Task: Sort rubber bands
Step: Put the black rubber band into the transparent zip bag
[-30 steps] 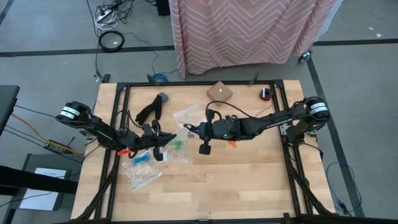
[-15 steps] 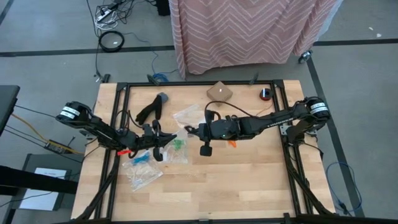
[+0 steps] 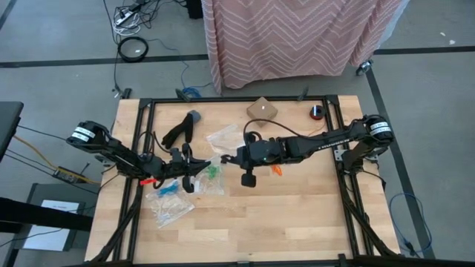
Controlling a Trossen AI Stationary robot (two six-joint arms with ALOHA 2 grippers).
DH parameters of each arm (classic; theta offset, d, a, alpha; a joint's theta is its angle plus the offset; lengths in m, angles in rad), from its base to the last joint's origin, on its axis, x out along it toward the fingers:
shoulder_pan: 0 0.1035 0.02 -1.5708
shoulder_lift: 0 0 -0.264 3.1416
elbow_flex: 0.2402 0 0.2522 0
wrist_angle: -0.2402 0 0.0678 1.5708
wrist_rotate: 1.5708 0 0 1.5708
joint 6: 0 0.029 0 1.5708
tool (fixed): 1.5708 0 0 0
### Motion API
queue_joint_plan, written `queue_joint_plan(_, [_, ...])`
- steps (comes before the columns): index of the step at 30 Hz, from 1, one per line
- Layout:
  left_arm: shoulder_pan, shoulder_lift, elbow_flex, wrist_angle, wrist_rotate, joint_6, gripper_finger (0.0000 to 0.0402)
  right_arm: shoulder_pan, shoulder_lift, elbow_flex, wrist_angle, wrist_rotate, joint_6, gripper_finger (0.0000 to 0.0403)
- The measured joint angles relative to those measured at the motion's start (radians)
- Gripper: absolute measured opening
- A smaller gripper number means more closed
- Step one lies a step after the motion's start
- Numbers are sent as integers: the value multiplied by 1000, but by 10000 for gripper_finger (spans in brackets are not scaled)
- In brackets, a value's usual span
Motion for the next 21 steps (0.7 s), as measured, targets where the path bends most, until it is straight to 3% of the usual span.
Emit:
queue_joint_plan(7, [0,0,0,0,0,0,1,-8,0,0,-64,2,31,15])
queue_joint_plan(16, [0,0,0,1,0,0,1,-7,0,-1,-20,-11,34,117])
queue_joint_plan(21, [0,0,0,1,0,0,1,-6,-20,-1,56,-16,2,153])
